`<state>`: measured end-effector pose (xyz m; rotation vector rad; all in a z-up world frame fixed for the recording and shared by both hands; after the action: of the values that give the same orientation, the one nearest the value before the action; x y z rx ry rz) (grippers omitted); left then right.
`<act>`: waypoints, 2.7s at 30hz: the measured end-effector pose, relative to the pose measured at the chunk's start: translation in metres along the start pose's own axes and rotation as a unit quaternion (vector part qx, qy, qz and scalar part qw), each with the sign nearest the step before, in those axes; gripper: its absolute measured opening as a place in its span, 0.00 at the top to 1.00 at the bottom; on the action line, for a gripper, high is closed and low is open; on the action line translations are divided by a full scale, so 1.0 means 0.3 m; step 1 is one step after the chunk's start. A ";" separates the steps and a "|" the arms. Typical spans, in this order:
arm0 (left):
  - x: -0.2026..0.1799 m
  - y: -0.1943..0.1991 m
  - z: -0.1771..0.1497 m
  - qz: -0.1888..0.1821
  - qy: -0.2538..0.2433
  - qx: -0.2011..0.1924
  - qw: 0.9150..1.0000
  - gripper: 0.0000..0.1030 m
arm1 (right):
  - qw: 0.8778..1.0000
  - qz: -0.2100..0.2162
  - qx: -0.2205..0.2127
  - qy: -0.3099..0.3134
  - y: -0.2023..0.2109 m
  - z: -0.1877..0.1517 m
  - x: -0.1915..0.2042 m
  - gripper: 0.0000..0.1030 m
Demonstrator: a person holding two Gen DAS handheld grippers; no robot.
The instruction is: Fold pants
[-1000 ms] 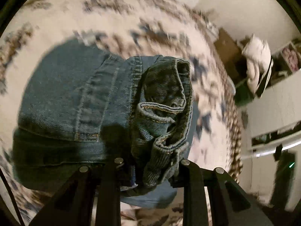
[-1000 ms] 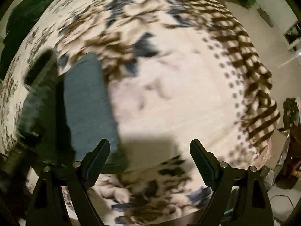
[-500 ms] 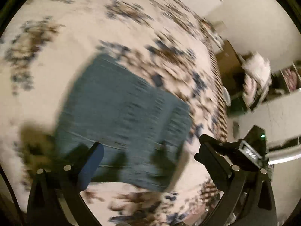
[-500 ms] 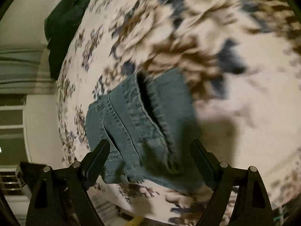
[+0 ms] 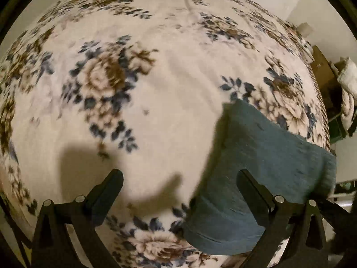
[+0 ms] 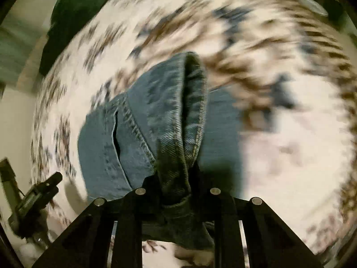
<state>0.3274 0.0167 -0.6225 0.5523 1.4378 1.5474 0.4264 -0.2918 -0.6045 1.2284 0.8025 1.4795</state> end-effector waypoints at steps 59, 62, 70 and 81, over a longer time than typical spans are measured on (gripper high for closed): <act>-0.451 -0.347 -0.283 -0.203 -0.061 0.235 0.948 0.03 | 0.941 0.209 -0.026 -0.266 -0.147 -0.330 -0.488 0.05; -0.442 -0.349 -0.282 -0.208 -0.059 0.241 0.946 0.03 | 0.927 0.270 -0.039 -0.256 -0.111 -0.291 -0.412 0.06; -0.433 -0.344 -0.278 -0.228 -0.053 0.253 0.939 0.03 | 0.911 0.305 -0.025 -0.275 -0.172 -0.381 -0.368 0.06; -0.418 -0.340 -0.283 -0.243 -0.068 0.276 0.928 0.03 | 0.922 0.285 -0.027 -0.262 -0.201 -0.427 -0.367 0.10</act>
<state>0.3495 -0.1449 -0.7047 0.5573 1.7426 0.6956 0.3173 -0.3673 -0.7252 1.8057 0.0317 1.4843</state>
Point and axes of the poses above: each gripper's, at about its wrist camera, not at the fingertips, and y roughly against the way its jaws point, x to its left, z to its top, the point moved 10 cm from there along -y, roughly the way its jaws point, and after that the axes turned 12 degrees about y, right-handed, at the moved point
